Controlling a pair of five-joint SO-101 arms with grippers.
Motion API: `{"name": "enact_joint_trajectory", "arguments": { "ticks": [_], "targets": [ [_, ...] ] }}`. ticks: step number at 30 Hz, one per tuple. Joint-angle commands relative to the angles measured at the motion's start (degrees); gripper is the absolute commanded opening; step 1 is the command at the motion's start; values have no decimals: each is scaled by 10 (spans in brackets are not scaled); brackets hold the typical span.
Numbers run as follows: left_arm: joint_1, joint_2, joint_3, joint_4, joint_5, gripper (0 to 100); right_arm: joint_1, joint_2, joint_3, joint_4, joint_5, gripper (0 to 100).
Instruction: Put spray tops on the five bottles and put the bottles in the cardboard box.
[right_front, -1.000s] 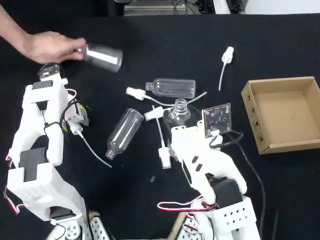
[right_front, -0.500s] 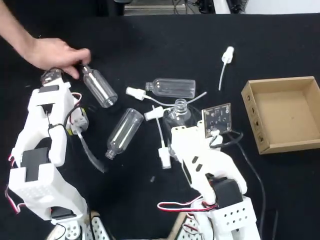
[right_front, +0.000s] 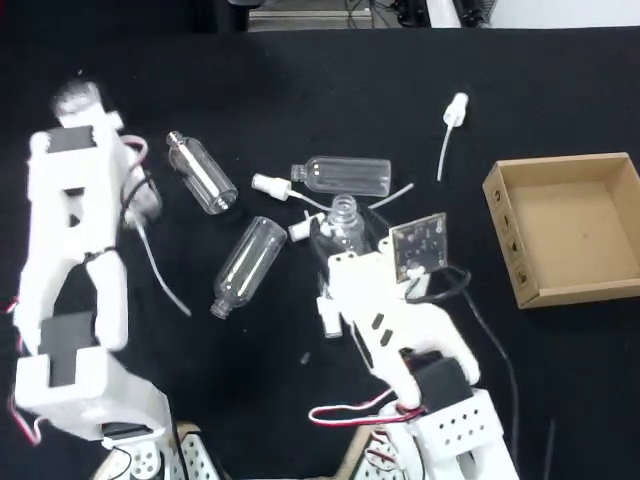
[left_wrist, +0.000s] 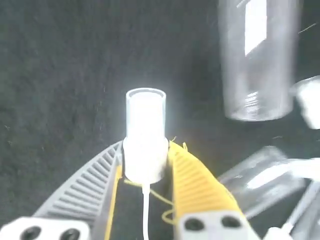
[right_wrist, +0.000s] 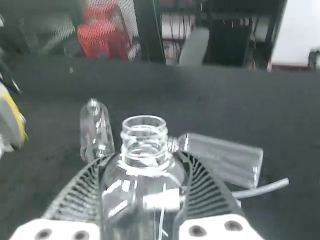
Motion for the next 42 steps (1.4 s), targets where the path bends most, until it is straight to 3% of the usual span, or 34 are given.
{"name": "enact_joint_trajectory", "arguments": {
  "ticks": [1,6,13,20,29,42],
  "targets": [
    [29,-122,-101,29,2,30,-10,-20,8,-95,1,10],
    [114,-228,-135,-23,3,30,-10,-19,22,-136,5,10],
    [244,-329,-143,-176,0,33,-7,-19,39,-139,4,10],
    [361,-356,-138,-256,-94,30,-7,-20,39,-138,5,10],
    [430,-353,-126,-306,-98,33,-6,-20,39,-137,5,10],
    [436,-308,-100,-295,-98,32,-6,-20,39,-137,6,10]
  ]
}}
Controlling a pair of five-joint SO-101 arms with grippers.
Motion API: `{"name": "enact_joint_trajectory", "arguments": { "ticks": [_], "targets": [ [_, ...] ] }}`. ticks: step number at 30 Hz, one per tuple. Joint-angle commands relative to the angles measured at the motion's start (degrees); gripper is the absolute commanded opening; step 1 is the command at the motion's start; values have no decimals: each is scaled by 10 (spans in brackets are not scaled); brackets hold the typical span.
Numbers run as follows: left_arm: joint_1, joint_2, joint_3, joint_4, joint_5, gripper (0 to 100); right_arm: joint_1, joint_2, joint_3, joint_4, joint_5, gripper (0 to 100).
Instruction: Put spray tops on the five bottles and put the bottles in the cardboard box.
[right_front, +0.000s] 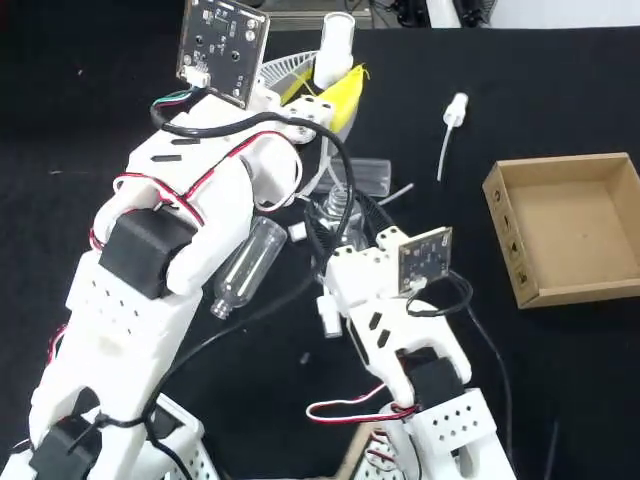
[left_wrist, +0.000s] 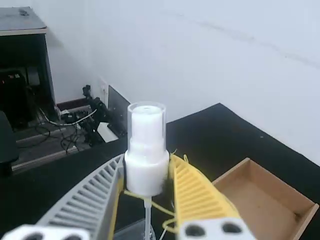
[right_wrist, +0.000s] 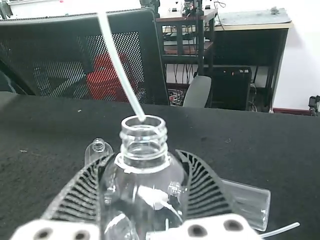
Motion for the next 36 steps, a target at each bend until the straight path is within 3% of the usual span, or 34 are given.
{"name": "enact_joint_trajectory", "arguments": {
  "ticks": [1,6,13,22,28,36],
  "targets": [
    [7,4,-9,5,-4,31,-1,-20,-4,-16,6,10],
    [24,4,-8,46,-4,30,-1,-20,-4,-16,6,10],
    [29,11,51,32,-4,36,-1,-20,-7,-16,6,10],
    [29,9,115,36,0,166,-1,-20,-7,-16,6,10],
    [26,-40,116,93,0,173,7,-20,-7,-16,6,10],
    [-13,-117,116,97,0,170,30,-20,-8,-16,5,10]
  ]
}}
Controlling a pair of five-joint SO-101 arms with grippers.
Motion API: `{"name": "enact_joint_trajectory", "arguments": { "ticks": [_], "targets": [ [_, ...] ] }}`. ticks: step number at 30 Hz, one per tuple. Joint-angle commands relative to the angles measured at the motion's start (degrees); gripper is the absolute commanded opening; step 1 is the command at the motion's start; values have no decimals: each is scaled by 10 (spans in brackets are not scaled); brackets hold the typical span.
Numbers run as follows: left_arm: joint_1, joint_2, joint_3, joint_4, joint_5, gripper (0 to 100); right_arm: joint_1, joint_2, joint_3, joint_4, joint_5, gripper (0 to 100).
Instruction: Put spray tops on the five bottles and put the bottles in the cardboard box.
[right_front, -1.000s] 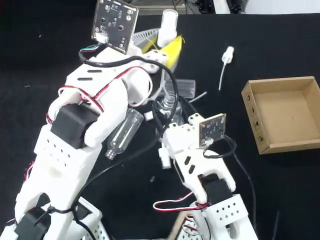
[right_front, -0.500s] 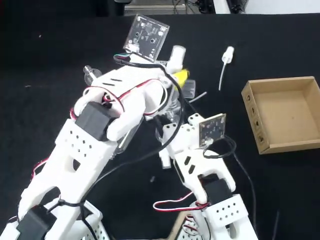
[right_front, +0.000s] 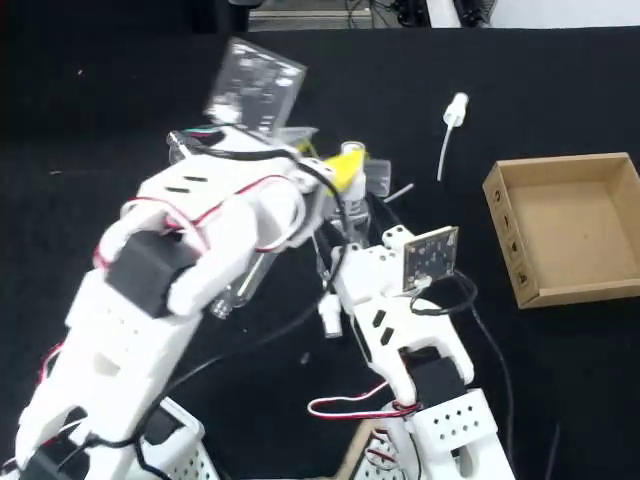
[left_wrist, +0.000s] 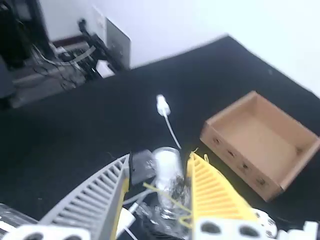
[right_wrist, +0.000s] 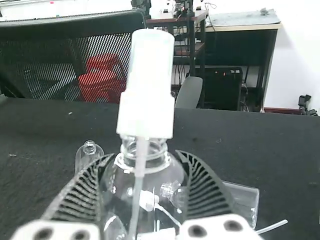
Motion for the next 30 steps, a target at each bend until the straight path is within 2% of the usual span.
{"name": "enact_joint_trajectory", "arguments": {
  "ticks": [1,3,6,9,12,17,23,27,30],
  "targets": [
    [-27,-54,-5,4,1,170,16,-20,-9,-16,5,10],
    [-46,-70,-5,23,-2,170,49,-20,-25,-14,5,10],
    [-89,-86,19,48,-3,170,137,-19,-82,25,6,10],
    [-131,-105,102,36,0,170,236,-14,-151,65,42,10],
    [-152,-133,204,-5,1,170,319,-11,-192,47,92,10],
    [-158,-207,397,-153,1,170,400,67,-226,-40,132,10],
    [-158,-309,588,-300,1,170,470,269,-270,-170,159,10],
    [-158,-338,631,-320,4,170,507,429,-291,-313,160,11],
    [-159,-337,647,-324,48,170,531,562,-323,-415,155,11]
  ]
}}
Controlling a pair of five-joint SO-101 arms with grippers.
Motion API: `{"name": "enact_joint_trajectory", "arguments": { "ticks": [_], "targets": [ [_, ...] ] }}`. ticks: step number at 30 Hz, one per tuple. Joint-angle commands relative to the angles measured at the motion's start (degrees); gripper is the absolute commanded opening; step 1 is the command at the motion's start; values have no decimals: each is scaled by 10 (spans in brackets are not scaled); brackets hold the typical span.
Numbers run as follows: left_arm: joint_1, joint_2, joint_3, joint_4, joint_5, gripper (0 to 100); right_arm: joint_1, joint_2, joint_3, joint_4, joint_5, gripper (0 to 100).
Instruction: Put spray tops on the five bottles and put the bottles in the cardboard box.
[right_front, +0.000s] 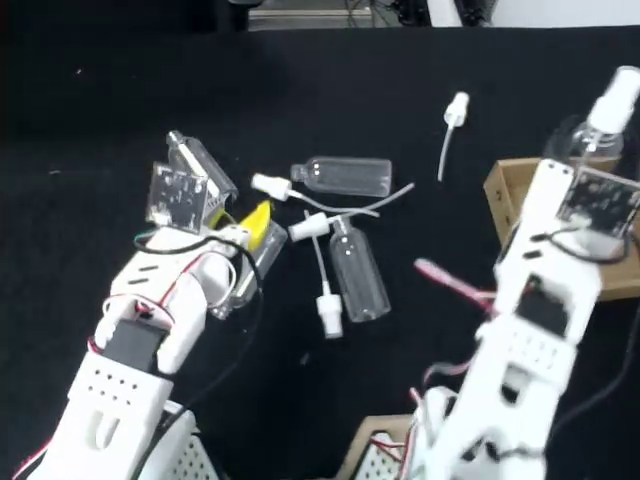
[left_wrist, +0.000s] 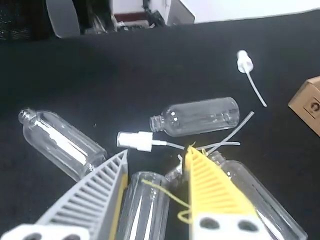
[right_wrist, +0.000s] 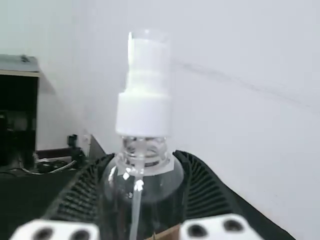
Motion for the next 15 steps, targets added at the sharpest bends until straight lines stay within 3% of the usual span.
{"name": "enact_joint_trajectory", "arguments": {
  "ticks": [1,8,15],
  "targets": [
    [-7,-17,11,-20,54,170,34,163,-71,-138,-2,11],
    [-7,-20,57,-60,82,170,72,427,-167,-329,-10,10],
    [-5,-15,124,-159,86,170,91,604,-309,-348,-65,10]
  ]
}}
